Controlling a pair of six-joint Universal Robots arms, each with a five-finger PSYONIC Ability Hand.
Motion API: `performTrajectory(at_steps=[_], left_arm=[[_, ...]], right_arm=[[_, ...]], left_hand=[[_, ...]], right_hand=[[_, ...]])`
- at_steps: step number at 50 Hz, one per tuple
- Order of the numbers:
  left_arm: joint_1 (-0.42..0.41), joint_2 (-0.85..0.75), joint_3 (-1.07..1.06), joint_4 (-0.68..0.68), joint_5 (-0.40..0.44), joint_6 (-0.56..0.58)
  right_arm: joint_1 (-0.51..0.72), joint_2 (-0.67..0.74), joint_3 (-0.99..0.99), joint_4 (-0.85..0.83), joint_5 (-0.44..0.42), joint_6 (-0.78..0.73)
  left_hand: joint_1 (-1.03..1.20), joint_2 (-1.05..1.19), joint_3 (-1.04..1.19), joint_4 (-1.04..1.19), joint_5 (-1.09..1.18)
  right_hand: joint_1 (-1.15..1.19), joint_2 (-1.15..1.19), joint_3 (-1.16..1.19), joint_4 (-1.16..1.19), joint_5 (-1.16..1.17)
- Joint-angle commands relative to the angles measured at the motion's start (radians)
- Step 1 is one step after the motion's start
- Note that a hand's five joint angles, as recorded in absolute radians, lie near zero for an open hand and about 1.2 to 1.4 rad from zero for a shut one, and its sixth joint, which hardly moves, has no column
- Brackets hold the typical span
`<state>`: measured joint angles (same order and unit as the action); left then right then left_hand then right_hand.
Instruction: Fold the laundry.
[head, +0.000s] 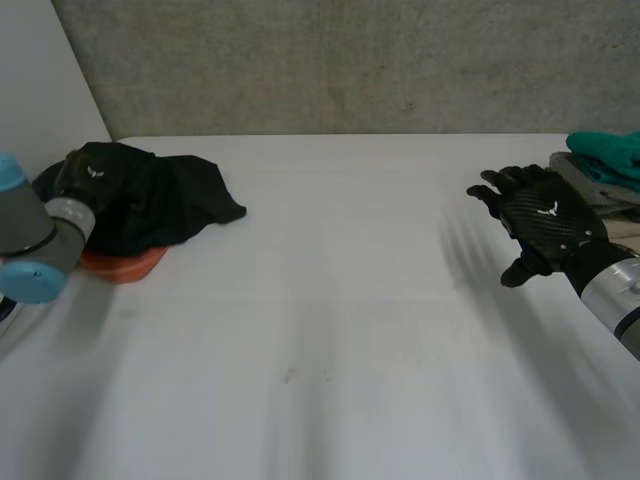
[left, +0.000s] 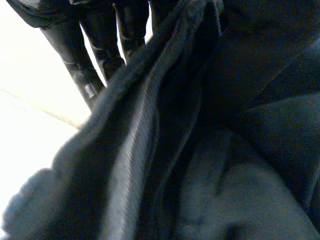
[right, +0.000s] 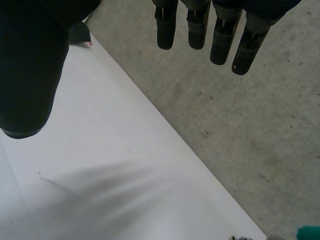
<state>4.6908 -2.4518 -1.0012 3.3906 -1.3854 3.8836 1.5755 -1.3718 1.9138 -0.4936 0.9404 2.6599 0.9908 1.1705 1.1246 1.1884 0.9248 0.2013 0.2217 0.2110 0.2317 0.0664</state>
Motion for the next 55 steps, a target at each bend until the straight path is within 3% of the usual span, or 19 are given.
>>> performTrajectory(at_steps=[1,3,7,10,13,16,18,22,27,32,35,41,49,55], left_arm=[[-0.196,0.307,-0.186,0.01,-0.015,-0.229],[-0.253,0.374,-0.235,0.012,-0.012,-0.298],[-0.458,0.482,-0.364,0.012,0.076,-0.41],[-0.584,0.47,-0.421,0.01,0.147,-0.411],[-0.667,0.424,-0.428,0.0,0.161,-0.414],[-0.71,0.367,-0.425,-0.014,0.134,-0.414],[-0.733,0.366,-0.424,-0.025,0.108,-0.415],[-0.741,0.395,-0.422,-0.028,0.069,-0.417],[-0.681,0.505,-0.442,-0.03,0.032,-0.418],[-0.591,0.557,-0.47,-0.049,-0.039,-0.42],[-0.581,0.559,-0.481,-0.095,-0.098,-0.423],[-0.613,0.557,-0.554,-0.22,-0.207,-0.432],[-0.702,0.556,-0.597,-0.22,-0.201,-0.515],[-0.745,0.53,-0.59,-0.169,-0.187,-0.51]], right_arm=[[-0.003,-0.018,-0.001,0.007,0.015,0.0],[-0.003,-0.023,-0.002,0.007,0.024,0.0],[-0.003,-0.033,-0.005,0.009,0.069,0.005],[-0.005,-0.035,-0.009,0.01,0.09,0.005],[-0.005,-0.035,-0.009,0.01,0.097,0.006],[-0.003,-0.035,-0.009,0.012,0.097,0.005],[-0.003,-0.035,-0.012,0.021,0.097,0.006],[0.0,-0.035,-0.019,0.041,0.095,0.006],[0.003,-0.033,-0.054,0.114,0.092,0.006],[0.026,-0.03,-0.137,0.303,0.084,0.008],[0.057,-0.027,-0.185,0.407,0.084,0.005],[0.156,0.045,-0.312,0.621,0.095,-0.011],[0.208,0.094,-0.341,0.672,0.098,-0.129],[0.205,0.091,-0.309,0.661,0.158,-0.178]], left_hand=[[0.405,0.226,0.272,0.208,0.297],[0.405,0.226,0.272,0.208,0.297],[0.405,0.226,0.272,0.208,0.297],[0.405,0.226,0.272,0.208,0.297],[0.405,0.226,0.272,0.208,0.297],[-0.545,-0.725,-0.679,-0.743,-0.654],[-0.682,-0.862,-0.816,-0.88,-0.791],[-0.78,-0.96,-0.914,-0.978,-0.889],[-0.771,-0.951,-0.905,-0.969,-0.88],[-0.731,-0.91,-0.864,-0.928,-0.839],[-0.692,-0.872,-0.826,-0.89,-0.801],[-0.683,-0.863,-0.817,-0.881,-0.792],[-0.683,-0.863,-0.817,-0.881,-0.792],[-0.68,-0.86,-0.814,-0.878,-0.789]], right_hand=[[-0.027,-0.047,-0.036,-0.057,-0.066],[-0.027,-0.047,-0.036,-0.057,-0.066],[-0.027,-0.047,-0.036,-0.057,-0.066],[-0.027,-0.047,-0.036,-0.057,-0.066],[-0.027,-0.047,-0.036,-0.057,-0.066],[-0.027,-0.047,-0.036,-0.057,-0.066],[-0.027,-0.047,-0.036,-0.057,-0.066],[-0.027,-0.047,-0.036,-0.057,-0.066],[-0.027,-0.047,-0.036,-0.057,-0.066],[-0.027,-0.047,-0.036,-0.057,-0.066],[-0.027,-0.047,-0.036,-0.057,-0.066],[-0.027,-0.047,-0.036,-0.057,-0.066],[-0.027,-0.047,-0.036,-0.057,-0.066],[-0.027,-0.047,-0.036,-0.057,-0.066]])
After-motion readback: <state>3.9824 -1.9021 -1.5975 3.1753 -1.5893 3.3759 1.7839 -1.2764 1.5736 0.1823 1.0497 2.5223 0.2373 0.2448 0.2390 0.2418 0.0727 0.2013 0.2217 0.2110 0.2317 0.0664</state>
